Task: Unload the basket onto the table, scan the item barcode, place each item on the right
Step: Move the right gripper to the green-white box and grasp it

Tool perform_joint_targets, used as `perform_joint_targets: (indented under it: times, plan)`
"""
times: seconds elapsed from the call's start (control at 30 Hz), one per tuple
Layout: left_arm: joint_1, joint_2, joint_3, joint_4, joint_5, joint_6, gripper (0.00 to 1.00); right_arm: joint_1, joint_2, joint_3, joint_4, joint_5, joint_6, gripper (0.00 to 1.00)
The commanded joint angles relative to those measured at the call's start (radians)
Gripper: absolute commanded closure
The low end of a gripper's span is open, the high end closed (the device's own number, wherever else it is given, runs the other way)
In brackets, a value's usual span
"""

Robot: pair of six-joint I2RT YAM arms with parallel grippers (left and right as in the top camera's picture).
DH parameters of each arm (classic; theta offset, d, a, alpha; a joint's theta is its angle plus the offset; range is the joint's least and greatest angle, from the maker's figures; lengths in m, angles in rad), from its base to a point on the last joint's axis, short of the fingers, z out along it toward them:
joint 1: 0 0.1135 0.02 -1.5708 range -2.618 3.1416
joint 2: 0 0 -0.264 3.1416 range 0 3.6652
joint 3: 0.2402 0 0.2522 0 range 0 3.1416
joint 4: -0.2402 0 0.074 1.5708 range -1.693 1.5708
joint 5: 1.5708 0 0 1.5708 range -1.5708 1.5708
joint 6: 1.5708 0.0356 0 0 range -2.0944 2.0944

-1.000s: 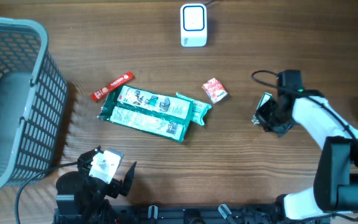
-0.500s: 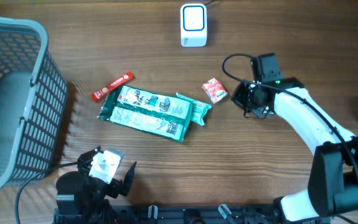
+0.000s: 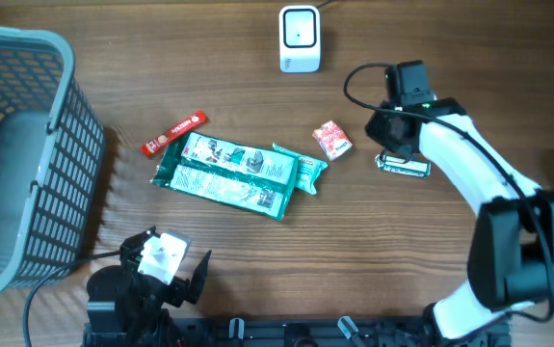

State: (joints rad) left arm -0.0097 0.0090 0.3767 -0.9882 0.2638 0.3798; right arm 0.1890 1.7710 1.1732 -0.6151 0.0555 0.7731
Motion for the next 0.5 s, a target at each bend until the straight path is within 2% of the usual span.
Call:
perform_joint_targets:
  times: [0.0, 0.13, 0.27, 0.47]
  plan:
    - [0.006, -0.002, -0.005, 0.000, 0.016, 0.005, 0.00, 0.000, 0.039, 0.011, -0.040, 0.092, 0.016, 0.95]
    - [0.006, -0.002, -0.005, 0.000, 0.016, 0.005, 0.00, 0.000, 0.039, 0.011, -0.125, 0.106, 0.011, 0.95]
    - [0.006, -0.002, -0.005, 0.000, 0.016, 0.005, 0.00, 0.000, 0.039, 0.011, -0.246, 0.106, -0.073, 0.94]
    - [0.006, -0.002, -0.005, 0.000, 0.016, 0.005, 0.00, 0.000, 0.037, 0.011, -0.356, 0.102, -0.077, 0.95]
